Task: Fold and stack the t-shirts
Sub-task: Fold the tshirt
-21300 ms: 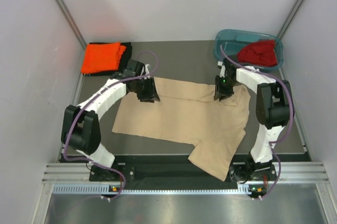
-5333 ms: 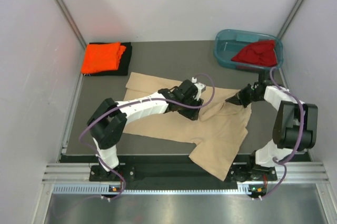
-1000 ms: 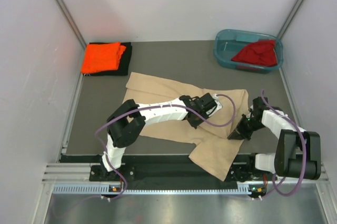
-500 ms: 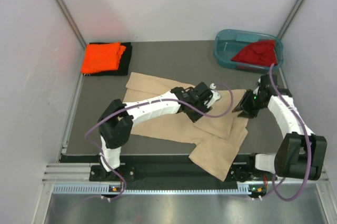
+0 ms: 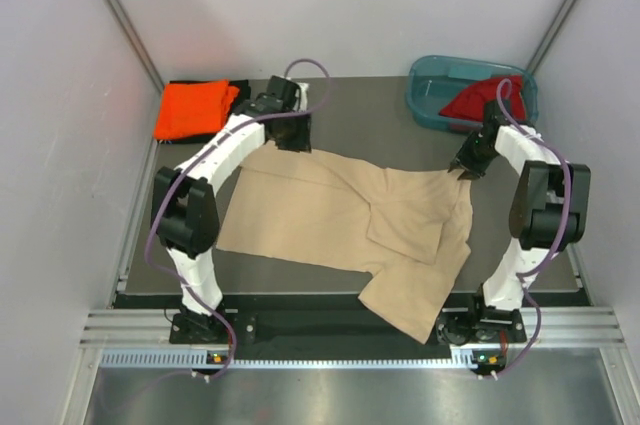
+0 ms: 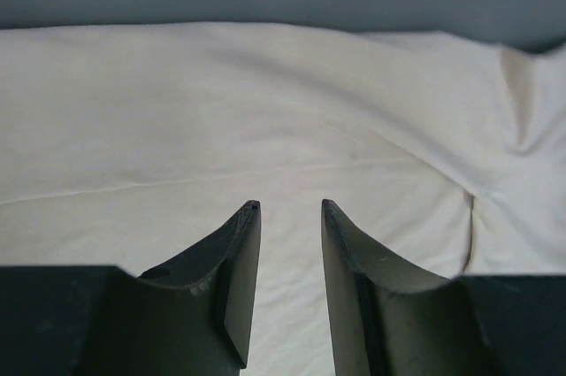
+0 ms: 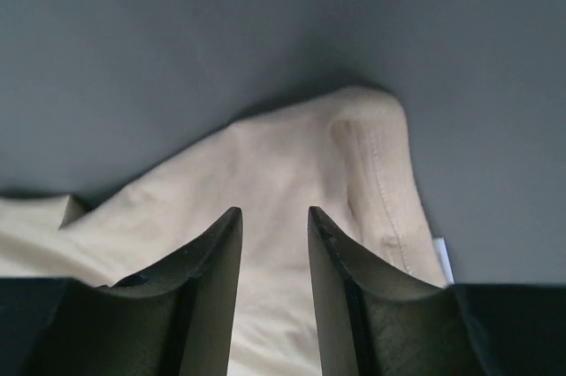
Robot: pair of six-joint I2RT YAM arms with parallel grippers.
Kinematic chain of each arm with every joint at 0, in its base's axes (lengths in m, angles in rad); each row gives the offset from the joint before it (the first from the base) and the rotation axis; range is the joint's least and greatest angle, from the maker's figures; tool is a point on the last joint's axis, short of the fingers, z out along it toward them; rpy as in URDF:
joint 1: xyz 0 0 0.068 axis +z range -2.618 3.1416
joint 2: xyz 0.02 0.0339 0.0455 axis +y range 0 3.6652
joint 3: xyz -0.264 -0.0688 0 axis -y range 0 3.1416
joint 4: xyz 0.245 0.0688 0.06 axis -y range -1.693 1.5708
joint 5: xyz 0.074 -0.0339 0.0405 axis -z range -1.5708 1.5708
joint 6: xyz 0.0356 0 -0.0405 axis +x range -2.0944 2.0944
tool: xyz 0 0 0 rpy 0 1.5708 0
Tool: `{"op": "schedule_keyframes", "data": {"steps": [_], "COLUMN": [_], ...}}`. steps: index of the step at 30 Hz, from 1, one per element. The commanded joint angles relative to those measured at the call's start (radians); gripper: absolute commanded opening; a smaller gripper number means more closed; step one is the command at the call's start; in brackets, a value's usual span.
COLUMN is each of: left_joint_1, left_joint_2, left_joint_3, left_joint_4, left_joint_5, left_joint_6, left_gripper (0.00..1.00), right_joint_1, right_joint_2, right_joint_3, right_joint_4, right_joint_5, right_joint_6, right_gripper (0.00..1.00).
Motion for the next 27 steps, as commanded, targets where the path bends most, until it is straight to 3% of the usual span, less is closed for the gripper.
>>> {"op": "schedule_keyframes", "data": {"steps": [1,6,12,19,27], "left_joint_1": [0.098,0.221,0.284,0.304,0.316], "left_joint_2": [0.055,0.122,0.263,0.404,0.461], "left_joint_3": [0.056,0.073,0.185,0.349,0.362], "left_joint_4": [-0.025,0.003,-0.017,-0.098,-0.103], "left_joint_5": [0.092,0.167,0.169,0.106,0.068], "left_joint_6": [-0.126,-0.161,-0.183,-0.195,-0.19], "left_gripper": [0.38,0.38,0.39,0.4,0.42], "right_joint_1": [0.012,0.01,-0.004,-0.024,-0.024], "right_joint_2": [0.046,0.152,0.247,0.364,0.459], "right_joint_3": [0.078,0.134,0.22,0.344,0.472], "right_joint_4": [0.029,0.035,0.01,-0.037,-0.013], "right_joint_5": [0.076,0.115,0.215,0.306,0.327], "right_joint_6": [0.037,0.051,0.063,0.072,0.083], "right_gripper": [0.36,0.36,0.37,0.38,0.39]}}
